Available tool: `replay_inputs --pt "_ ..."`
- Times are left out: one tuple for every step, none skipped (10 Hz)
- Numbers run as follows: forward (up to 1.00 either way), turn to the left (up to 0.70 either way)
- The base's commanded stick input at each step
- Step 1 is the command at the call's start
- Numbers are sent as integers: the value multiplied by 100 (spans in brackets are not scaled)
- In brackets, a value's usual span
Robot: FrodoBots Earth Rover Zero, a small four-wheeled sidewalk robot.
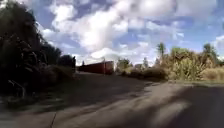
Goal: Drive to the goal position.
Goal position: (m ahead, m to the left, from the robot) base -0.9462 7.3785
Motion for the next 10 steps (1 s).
replay_inputs --pt "0 70" --pt "0 70" --pt "0 70" --pt "0 70" --pt "0 70" --pt "0 70" --pt "0 70" --pt "0 70" --pt "0 70" --pt "0 70"
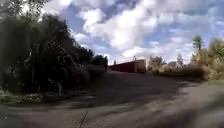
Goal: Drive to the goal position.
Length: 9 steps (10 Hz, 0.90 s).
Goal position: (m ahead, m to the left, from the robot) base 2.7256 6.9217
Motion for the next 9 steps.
replay_inputs --pt "0 70" --pt "0 70" --pt "0 70" --pt "0 70" --pt "0 70" --pt "0 70" --pt "0 70" --pt "0 70" --pt "0 70"
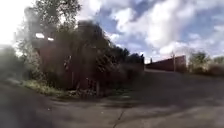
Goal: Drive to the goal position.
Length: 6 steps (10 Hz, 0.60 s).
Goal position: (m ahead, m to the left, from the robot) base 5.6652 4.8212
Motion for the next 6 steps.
replay_inputs --pt "0 70" --pt "0 70" --pt "0 70" --pt "0 70" --pt "0 70" --pt "0 70"
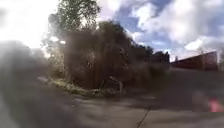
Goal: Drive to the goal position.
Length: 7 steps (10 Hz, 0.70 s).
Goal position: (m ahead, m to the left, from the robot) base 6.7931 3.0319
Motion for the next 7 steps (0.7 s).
replay_inputs --pt "0 70" --pt "0 70" --pt "0 70" --pt "0 70" --pt "0 70" --pt "0 70" --pt "0 70"
